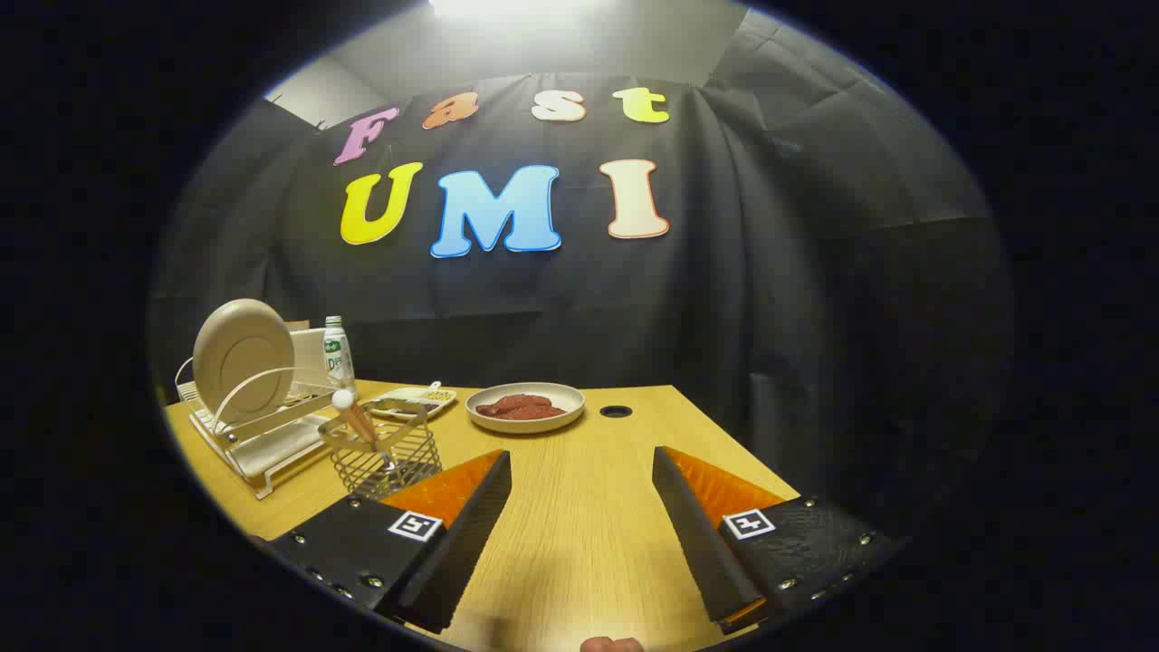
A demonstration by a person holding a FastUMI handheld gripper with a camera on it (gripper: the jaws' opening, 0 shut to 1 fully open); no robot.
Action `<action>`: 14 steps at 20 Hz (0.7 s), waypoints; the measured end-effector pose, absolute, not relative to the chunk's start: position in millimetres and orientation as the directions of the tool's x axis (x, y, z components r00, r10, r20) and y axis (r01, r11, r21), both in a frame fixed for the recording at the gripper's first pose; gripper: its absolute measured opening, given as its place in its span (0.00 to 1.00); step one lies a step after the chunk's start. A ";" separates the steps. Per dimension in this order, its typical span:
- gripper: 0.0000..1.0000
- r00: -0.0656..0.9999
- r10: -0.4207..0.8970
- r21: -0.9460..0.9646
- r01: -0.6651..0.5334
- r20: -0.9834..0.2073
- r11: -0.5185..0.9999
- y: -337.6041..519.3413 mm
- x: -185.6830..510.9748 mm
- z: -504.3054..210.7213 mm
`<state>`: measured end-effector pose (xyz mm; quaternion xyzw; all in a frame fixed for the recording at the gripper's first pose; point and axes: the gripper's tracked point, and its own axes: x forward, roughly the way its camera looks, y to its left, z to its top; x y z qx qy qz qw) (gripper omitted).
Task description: Take the plate from the dish rack, then take the spoon from the basket and place it into the plate.
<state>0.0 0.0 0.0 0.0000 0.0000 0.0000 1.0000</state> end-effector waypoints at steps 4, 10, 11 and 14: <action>0.97 0.999 0.009 -0.007 -0.009 0.031 1.000 23.4 -10.8 72.0; 0.97 0.994 0.029 0.006 -0.030 0.105 1.000 89.0 -52.2 186.7; 0.97 0.993 0.023 0.012 -0.025 0.119 1.000 96.9 -58.2 202.4; 0.97 0.989 -0.003 0.002 0.002 0.151 1.000 114.0 -64.2 235.4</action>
